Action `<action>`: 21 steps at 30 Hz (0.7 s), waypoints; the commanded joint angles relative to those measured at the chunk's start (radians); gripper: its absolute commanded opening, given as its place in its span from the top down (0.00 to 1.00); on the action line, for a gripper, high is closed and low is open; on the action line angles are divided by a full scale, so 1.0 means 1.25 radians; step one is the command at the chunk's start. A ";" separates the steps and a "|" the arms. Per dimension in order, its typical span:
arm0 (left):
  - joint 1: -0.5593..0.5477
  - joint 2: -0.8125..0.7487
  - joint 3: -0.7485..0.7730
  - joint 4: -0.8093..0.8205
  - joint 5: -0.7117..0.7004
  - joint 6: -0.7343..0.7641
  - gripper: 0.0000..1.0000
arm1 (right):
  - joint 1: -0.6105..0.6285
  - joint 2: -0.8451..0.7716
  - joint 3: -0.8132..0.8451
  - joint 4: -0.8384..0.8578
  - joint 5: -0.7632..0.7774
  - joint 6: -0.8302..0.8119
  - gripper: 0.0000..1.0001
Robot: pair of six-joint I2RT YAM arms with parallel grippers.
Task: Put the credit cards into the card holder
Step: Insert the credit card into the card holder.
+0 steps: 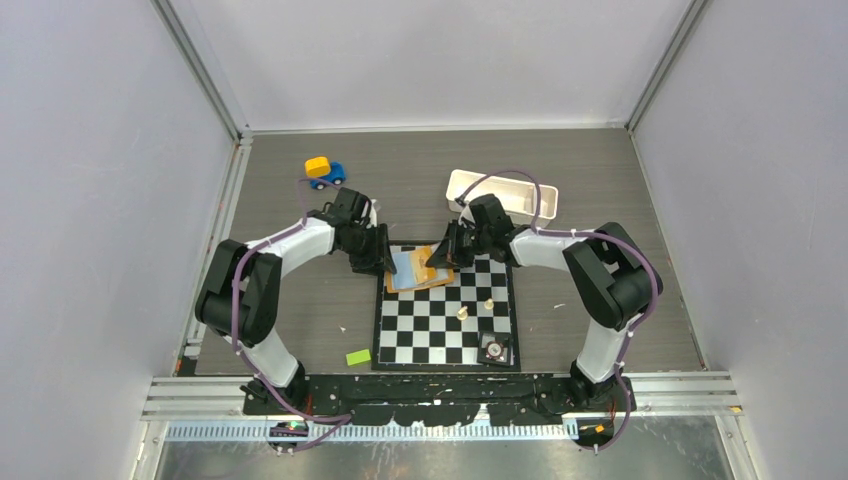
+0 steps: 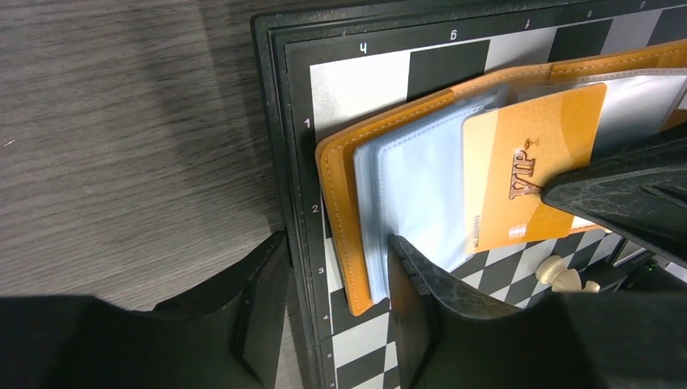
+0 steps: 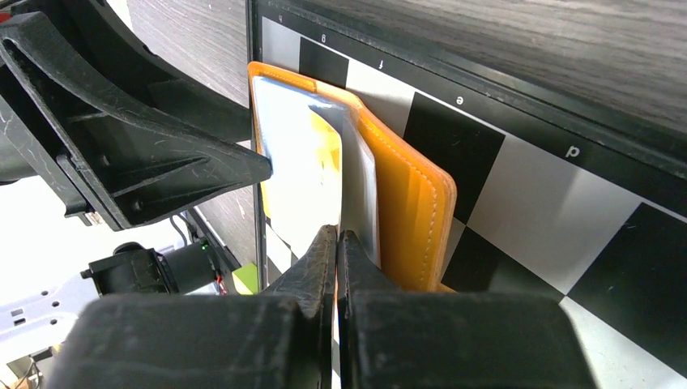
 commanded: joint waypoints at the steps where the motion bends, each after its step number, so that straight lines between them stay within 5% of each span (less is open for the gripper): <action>1: -0.011 0.011 0.010 0.017 0.000 0.017 0.57 | 0.010 0.018 -0.028 0.014 0.047 0.010 0.99; 7: -0.011 0.012 0.009 0.018 0.003 0.015 0.58 | 0.022 0.022 -0.037 0.020 0.044 0.031 0.94; 21: -0.011 -0.012 0.007 0.014 0.000 0.012 0.59 | 0.044 -0.047 0.035 -0.189 0.154 -0.063 0.58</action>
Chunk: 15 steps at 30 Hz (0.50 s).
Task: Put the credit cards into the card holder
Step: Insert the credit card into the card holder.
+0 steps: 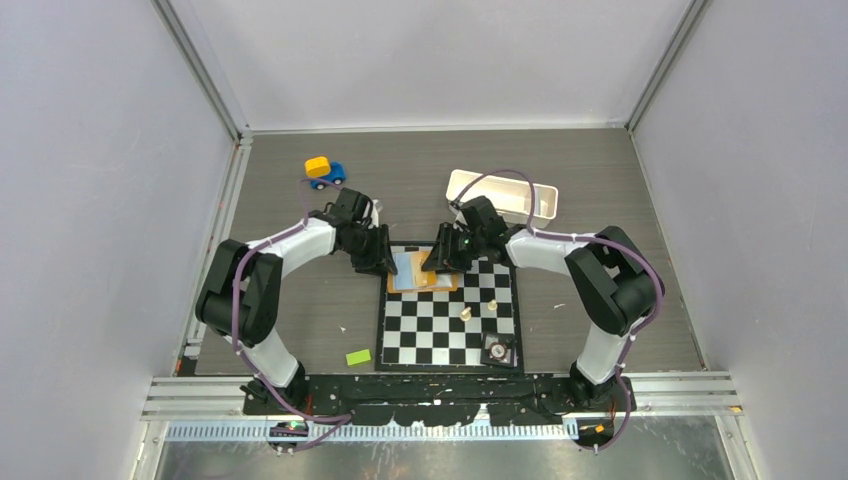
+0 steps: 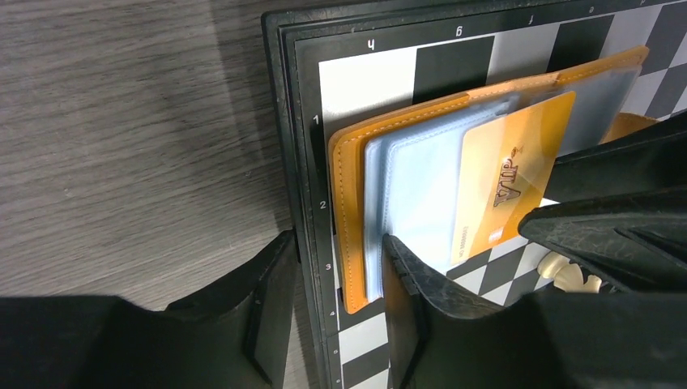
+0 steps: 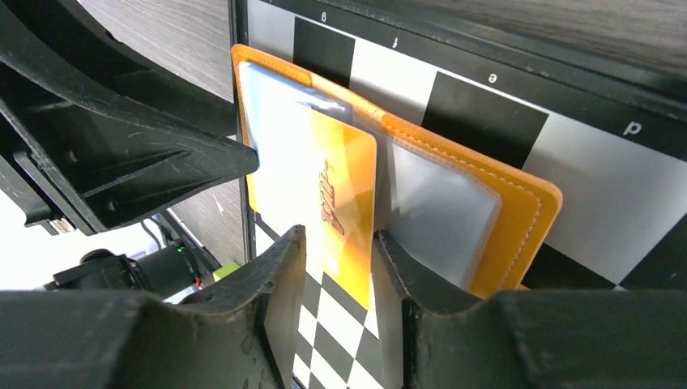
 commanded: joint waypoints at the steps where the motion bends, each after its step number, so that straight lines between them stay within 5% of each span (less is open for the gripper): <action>1: -0.006 -0.012 0.007 0.012 -0.003 0.012 0.60 | 0.017 -0.033 0.025 -0.124 0.099 -0.063 0.57; 15: -0.006 -0.015 -0.006 0.036 0.035 -0.001 0.76 | 0.086 -0.023 0.097 -0.194 0.199 -0.066 0.61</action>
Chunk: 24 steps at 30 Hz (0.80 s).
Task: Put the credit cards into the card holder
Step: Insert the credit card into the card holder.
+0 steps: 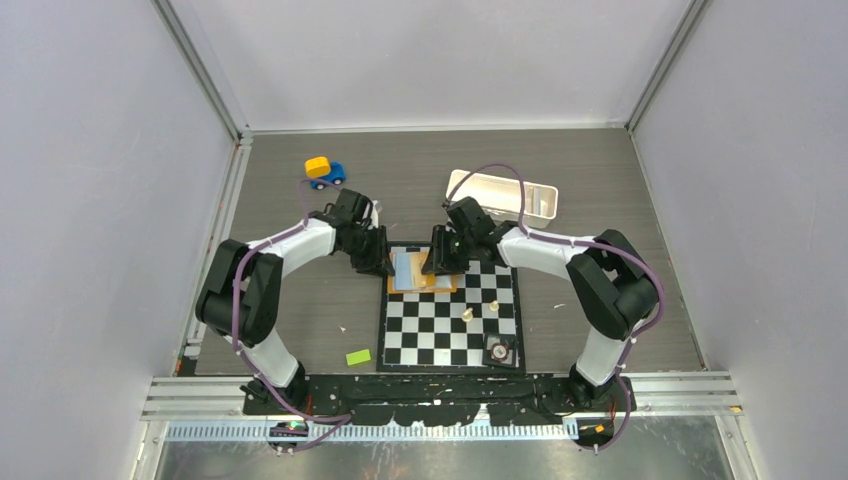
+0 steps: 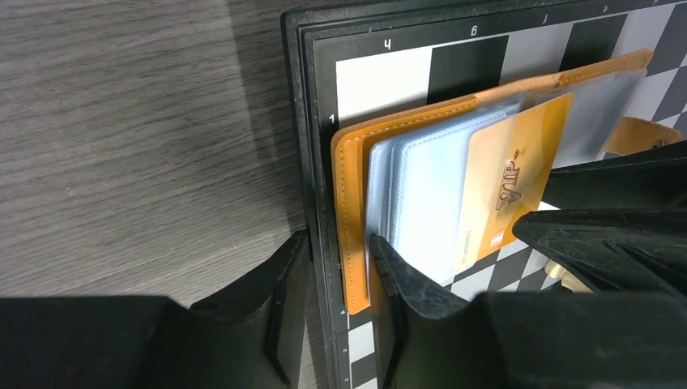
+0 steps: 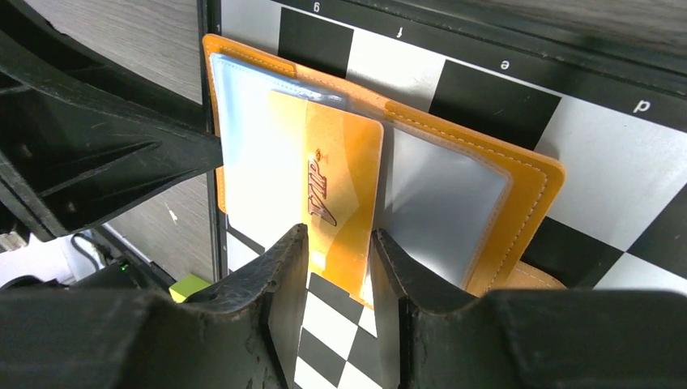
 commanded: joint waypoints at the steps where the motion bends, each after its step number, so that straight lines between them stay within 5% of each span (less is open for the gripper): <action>1: -0.005 -0.017 -0.003 0.035 0.036 -0.003 0.76 | 0.027 -0.004 0.041 -0.055 0.076 -0.009 0.61; 24: -0.005 -0.033 -0.020 0.058 0.053 -0.021 0.78 | 0.104 0.045 0.149 -0.077 0.149 0.066 0.53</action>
